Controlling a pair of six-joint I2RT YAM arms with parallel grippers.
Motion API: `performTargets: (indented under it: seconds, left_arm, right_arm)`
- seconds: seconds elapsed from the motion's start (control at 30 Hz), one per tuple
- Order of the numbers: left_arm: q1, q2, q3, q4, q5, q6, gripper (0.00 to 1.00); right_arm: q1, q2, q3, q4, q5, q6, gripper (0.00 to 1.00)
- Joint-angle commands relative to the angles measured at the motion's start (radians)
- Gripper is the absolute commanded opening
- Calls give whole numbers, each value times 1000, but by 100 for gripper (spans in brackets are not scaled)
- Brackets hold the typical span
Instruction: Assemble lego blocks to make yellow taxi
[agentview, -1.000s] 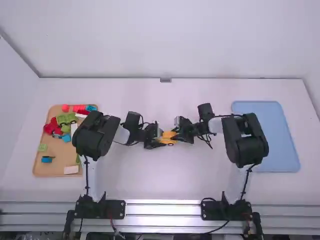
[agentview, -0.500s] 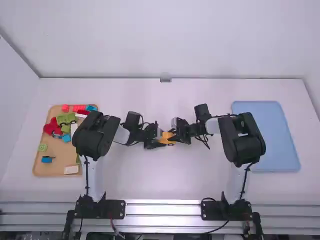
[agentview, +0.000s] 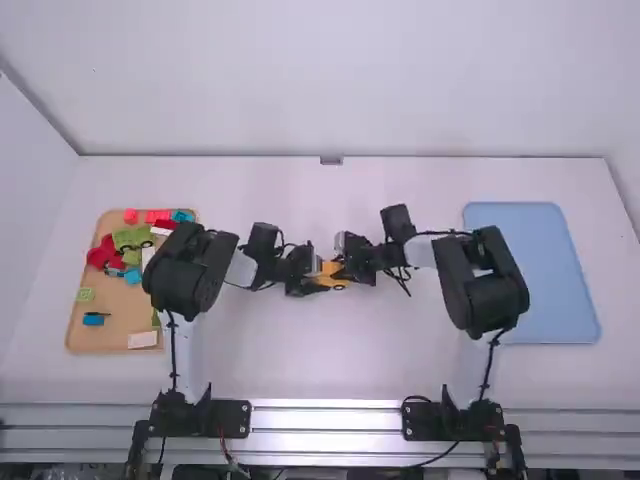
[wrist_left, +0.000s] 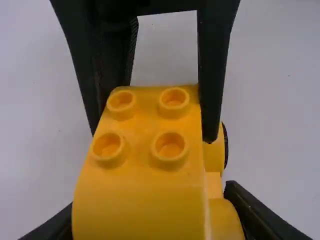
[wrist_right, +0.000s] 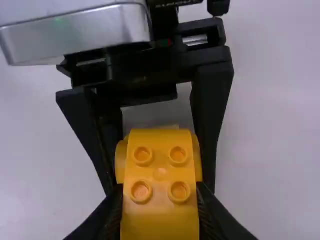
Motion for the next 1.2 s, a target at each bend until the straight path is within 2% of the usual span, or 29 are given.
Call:
performTargets:
  seconds: [0.0,0.37,0.83,1.17]
  left_arm:
    - [-15,10,6,0,25,0,29]
    - [-15,10,7,3,26,0,29]
    - [-15,10,7,18,25,-38,27]
    - [-12,10,7,29,25,-53,25]
  right_arm:
    - [36,48,-29,-50,180,-67,0]
    - [2,42,-28,-126,85,-172,0]
    - [54,24,-28,-135,254,-48,0]
    - [54,-13,-28,-173,237,-33,0]
